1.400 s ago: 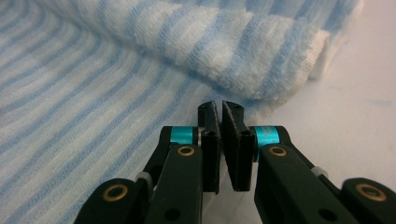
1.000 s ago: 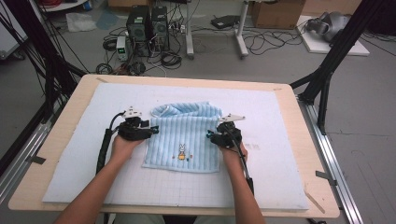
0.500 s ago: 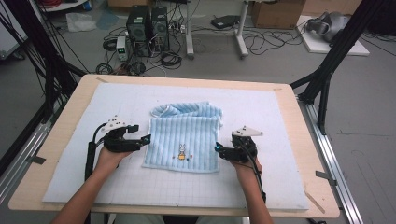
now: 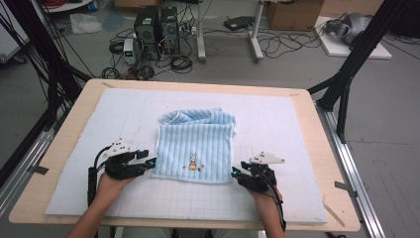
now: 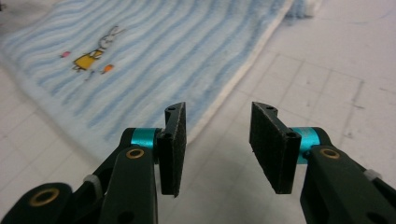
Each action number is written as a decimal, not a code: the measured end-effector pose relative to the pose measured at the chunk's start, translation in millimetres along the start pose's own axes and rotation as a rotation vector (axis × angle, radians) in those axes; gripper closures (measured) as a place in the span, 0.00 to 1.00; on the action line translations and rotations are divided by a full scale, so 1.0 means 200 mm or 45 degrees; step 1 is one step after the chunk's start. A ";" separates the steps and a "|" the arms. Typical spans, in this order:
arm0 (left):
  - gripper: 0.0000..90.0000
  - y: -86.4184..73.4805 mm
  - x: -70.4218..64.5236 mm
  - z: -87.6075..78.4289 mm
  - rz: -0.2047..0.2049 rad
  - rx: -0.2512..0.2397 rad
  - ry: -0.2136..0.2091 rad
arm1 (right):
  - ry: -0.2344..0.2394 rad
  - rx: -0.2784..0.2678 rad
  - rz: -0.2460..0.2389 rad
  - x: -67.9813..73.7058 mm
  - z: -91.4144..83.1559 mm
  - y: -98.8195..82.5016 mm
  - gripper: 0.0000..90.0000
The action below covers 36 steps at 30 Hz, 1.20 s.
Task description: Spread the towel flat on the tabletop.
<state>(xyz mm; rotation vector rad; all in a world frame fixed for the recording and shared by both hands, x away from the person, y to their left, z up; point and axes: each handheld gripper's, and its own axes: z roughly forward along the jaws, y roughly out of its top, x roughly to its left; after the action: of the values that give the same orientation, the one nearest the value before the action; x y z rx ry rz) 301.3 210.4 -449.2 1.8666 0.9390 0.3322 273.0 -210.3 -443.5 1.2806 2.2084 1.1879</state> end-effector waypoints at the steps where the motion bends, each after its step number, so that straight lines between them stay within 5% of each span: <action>1: 0.56 0.00 -0.01 0.00 0.008 0.022 0.001 | 0.010 0.000 -0.013 0.01 0.00 0.00 0.62; 3: 0.56 0.00 -0.02 0.01 0.005 0.033 -0.009 | 0.029 0.015 -0.028 0.04 0.02 0.00 0.61; 6: 0.60 0.00 -0.08 0.04 0.067 0.096 0.006 | 0.008 0.081 -0.084 0.09 0.07 -0.01 0.69; 8: 0.76 0.00 -0.13 0.06 0.189 0.175 0.029 | 0.001 0.081 -0.113 0.11 0.06 -0.01 0.84; 11: 0.96 -0.01 -0.17 0.06 0.233 0.182 0.045 | 0.021 0.101 -0.129 0.13 0.05 -0.01 0.95; 21: 0.97 -0.07 -0.20 -0.03 0.194 0.175 -0.062 | 0.111 0.126 -0.123 0.12 -0.03 -0.06 0.95; 29: 0.97 -0.13 -0.20 -0.15 0.088 0.116 -0.188 | 0.159 0.120 -0.141 0.17 -0.12 -0.09 0.95; 36: 0.97 -0.18 -0.22 -0.25 0.090 0.102 -0.256 | 0.189 0.104 -0.168 0.20 -0.23 -0.14 0.97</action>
<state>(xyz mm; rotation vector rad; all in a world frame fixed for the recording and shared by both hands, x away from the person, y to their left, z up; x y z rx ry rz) 225.0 218.4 -448.2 1.9689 0.7610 0.1475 207.5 -206.6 -433.2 1.0887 2.4292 1.1877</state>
